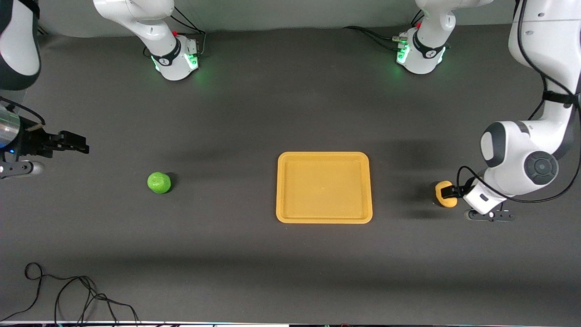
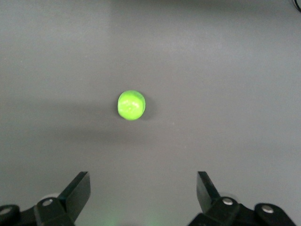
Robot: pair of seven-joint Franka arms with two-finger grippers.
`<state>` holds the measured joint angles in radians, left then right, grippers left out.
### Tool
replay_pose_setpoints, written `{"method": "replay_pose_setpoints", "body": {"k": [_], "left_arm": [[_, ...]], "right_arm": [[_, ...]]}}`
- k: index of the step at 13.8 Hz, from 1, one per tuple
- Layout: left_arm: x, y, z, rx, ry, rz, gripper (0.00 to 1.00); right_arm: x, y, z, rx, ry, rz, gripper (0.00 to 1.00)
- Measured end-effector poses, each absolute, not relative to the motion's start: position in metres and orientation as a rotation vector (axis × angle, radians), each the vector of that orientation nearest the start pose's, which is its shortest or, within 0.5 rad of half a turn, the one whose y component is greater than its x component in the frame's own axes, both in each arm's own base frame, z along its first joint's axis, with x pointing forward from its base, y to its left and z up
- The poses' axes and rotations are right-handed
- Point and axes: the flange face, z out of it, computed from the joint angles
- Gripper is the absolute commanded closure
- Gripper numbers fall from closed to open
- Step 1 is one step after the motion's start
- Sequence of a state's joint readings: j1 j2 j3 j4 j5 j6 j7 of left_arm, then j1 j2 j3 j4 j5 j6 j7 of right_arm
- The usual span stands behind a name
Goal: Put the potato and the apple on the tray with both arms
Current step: 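Lower the left gripper onto the potato while the right gripper approaches the apple, then close the left gripper on the potato while the right gripper grasps the apple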
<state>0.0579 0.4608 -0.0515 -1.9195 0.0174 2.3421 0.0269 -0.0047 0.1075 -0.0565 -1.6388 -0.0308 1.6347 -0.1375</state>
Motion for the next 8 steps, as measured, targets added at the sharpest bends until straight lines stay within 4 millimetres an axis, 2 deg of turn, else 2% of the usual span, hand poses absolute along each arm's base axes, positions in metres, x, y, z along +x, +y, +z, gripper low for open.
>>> {"method": "replay_pose_setpoints", "body": {"k": [3,4,6,8], "left_arm": [[0.612,0.006,0.217,-3.154,0.042,0.018,0.0],[0.608,0.006,0.209,-3.155,0.041,0.008,0.05],[0.602,0.006,0.199,-3.155,0.038,0.015,0.27],[0.601,0.009,0.198,-3.155,0.027,0.019,0.4]], "right_arm": [[0.576,-0.039,0.499,-3.166,-0.092,0.111,0.0],[0.572,-0.039,0.488,-3.167,-0.078,0.095,0.0],[0.566,-0.039,0.466,-3.169,-0.05,0.073,0.0],[0.562,-0.037,0.446,-3.169,-0.017,0.066,0.0]]}}
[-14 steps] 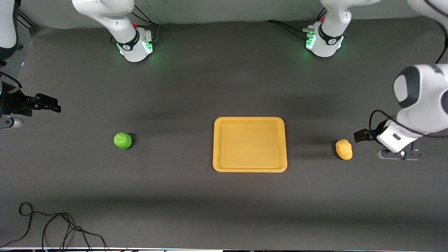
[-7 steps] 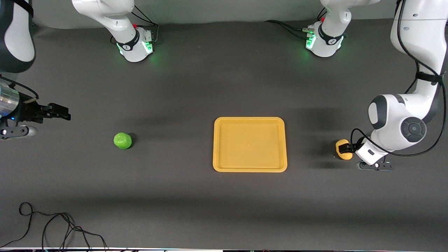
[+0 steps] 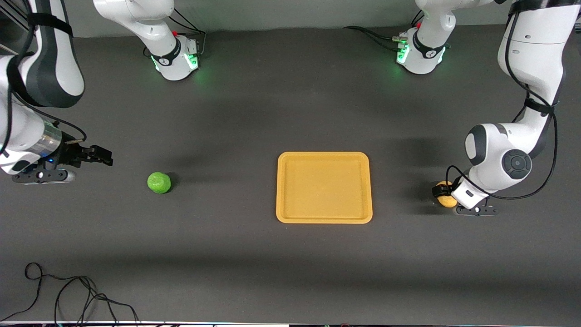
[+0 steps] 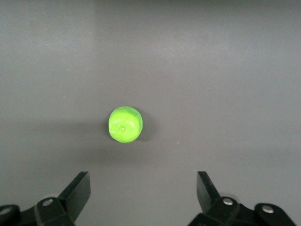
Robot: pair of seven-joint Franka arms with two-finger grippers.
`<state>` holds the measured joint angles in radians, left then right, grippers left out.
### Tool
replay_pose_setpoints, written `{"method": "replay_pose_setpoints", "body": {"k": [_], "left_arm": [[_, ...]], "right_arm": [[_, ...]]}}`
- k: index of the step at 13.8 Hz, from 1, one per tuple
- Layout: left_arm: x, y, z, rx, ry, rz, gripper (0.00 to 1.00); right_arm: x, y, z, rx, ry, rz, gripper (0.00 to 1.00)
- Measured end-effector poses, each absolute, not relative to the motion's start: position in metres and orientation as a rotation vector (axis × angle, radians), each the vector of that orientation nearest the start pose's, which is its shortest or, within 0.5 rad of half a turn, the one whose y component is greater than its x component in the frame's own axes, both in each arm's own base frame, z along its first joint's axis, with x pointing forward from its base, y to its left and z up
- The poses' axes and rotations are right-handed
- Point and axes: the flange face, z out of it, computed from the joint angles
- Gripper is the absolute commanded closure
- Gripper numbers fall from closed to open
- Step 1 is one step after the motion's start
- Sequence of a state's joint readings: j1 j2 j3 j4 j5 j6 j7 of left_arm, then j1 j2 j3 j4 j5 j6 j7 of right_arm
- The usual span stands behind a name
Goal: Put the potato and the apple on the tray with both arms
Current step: 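Close the left gripper on the potato while the right gripper grasps the apple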
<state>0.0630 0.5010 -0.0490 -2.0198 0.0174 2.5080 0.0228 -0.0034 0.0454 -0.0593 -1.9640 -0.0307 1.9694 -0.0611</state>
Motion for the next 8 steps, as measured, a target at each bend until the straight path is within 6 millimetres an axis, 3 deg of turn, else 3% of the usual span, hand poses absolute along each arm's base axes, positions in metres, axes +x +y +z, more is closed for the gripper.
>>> {"method": "replay_pose_setpoints", "body": {"k": [3,6,8], "left_arm": [[0.602,0.01,0.2,-3.155,-0.003,0.013,0.49],[0.603,0.007,0.204,-3.156,-0.026,0.007,0.49],[0.604,-0.003,0.226,-3.155,-0.03,0.039,0.49]], "right_arm": [[0.557,-0.022,0.427,-3.168,-0.029,0.102,0.0],[0.559,-0.02,0.42,-3.169,-0.031,0.079,0.0],[0.554,-0.019,0.403,-3.17,-0.036,-0.022,0.0]]}}
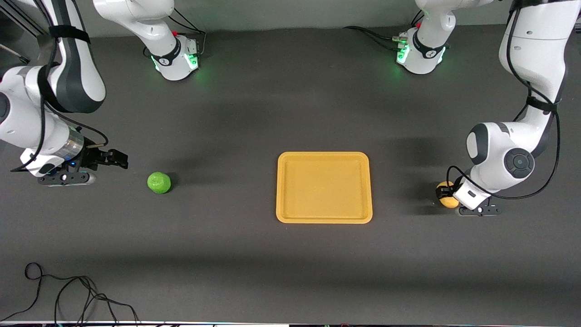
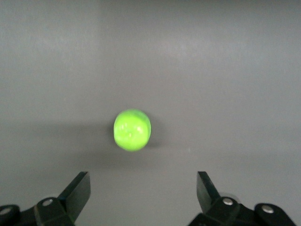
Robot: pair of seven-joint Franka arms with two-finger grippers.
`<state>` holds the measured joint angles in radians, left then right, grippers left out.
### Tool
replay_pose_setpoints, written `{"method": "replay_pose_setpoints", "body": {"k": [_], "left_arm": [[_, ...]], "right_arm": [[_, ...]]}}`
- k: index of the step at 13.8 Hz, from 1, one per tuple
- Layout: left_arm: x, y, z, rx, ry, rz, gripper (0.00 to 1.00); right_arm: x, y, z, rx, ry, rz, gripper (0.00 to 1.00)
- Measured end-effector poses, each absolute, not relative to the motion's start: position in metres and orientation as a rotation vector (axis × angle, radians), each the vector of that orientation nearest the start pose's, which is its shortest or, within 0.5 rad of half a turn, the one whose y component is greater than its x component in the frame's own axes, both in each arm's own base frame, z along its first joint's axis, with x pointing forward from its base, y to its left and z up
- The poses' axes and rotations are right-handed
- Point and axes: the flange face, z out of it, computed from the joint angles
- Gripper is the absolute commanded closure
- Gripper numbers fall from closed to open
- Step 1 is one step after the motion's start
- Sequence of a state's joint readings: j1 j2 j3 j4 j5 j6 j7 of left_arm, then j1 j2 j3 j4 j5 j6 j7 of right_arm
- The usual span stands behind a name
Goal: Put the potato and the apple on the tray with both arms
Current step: 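Close the left gripper on the potato while the right gripper grasps the apple, then carry the potato and apple to the yellow tray with both grippers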
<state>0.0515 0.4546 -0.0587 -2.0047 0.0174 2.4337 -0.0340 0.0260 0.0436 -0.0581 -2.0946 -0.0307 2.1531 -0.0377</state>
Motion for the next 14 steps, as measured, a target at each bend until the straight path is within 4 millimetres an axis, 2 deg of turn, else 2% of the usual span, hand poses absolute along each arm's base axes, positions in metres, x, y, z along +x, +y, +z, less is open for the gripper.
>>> {"method": "replay_pose_setpoints", "body": {"k": [2,5,7,8,10,12,14], "left_arm": [[0.606,-0.03,0.274,-3.148,-0.023,0.083,0.49],[0.603,-0.097,0.353,-3.133,-0.067,0.097,0.49],[0.597,-0.157,0.384,-3.121,-0.086,0.107,0.49],[0.592,-0.185,0.39,-3.118,-0.09,0.106,0.49],[0.582,-0.232,0.381,-3.109,-0.08,0.122,0.49],[0.574,-0.27,0.346,-3.1,-0.083,0.144,0.49],[0.574,-0.298,0.304,-3.096,-0.11,0.155,0.48]], "right_arm": [[0.54,-0.018,0.375,-3.162,-0.026,-0.045,0.0],[0.532,-0.015,0.35,-3.131,0.011,-0.076,0.0],[0.529,-0.007,0.325,-3.13,-0.004,-0.101,0.0],[0.528,-0.003,0.311,-3.131,-0.012,-0.086,0.0],[0.527,0.001,0.285,-3.132,-0.007,-0.043,0.02],[0.528,0.005,0.257,-3.133,0.012,-0.025,0.04],[0.529,0.014,0.231,-3.137,0.012,-0.026,0.08]]}}
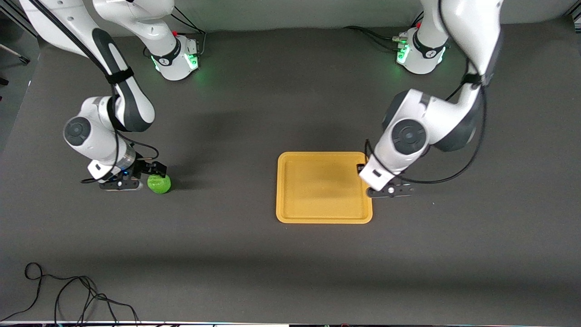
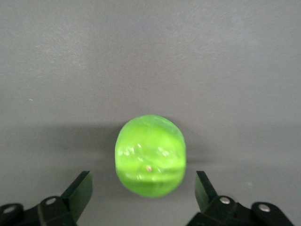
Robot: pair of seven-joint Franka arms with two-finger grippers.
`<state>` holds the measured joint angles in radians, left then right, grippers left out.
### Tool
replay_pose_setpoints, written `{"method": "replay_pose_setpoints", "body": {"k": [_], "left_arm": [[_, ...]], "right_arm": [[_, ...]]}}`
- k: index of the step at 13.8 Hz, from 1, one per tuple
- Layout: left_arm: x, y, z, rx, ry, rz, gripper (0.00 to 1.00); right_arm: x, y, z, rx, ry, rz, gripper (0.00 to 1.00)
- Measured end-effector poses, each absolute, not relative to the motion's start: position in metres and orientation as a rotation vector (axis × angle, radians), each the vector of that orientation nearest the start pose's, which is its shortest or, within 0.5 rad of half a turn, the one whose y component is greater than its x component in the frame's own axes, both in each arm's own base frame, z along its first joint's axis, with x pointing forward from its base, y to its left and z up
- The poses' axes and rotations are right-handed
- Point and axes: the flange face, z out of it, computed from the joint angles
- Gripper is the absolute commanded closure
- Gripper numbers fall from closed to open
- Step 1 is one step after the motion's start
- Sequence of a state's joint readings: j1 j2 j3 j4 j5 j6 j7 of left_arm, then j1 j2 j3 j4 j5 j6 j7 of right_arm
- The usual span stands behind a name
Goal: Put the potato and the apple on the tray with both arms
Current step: 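Carry the potato and apple to the yellow tray with both grippers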
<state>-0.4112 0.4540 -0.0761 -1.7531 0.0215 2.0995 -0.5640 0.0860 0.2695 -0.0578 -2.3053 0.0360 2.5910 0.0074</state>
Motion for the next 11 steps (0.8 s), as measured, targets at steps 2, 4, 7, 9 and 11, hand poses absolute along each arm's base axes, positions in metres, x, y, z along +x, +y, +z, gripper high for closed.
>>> {"method": "replay_pose_setpoints", "body": {"k": [2,4,7,9,11], "left_arm": [[0.575,-0.318,0.269,-3.079,-0.148,0.184,0.47],[0.579,-0.329,0.243,-3.063,-0.159,0.187,0.45],[0.586,-0.33,0.225,-3.06,-0.17,0.179,0.42],[0.587,-0.329,0.224,-3.059,-0.175,0.179,0.42],[0.587,-0.329,0.223,-3.056,-0.187,0.181,0.18]], "right_arm": [[0.529,0.017,0.211,-3.14,0.039,-0.028,0.14],[0.531,0.017,0.203,-3.142,0.05,-0.029,0.4],[0.539,0.017,0.209,-3.141,0.054,-0.059,0.71],[0.547,0.019,0.224,-3.138,0.048,-0.073,0.71],[0.561,0.039,0.262,-3.133,0.055,0.0,0.71]]}}
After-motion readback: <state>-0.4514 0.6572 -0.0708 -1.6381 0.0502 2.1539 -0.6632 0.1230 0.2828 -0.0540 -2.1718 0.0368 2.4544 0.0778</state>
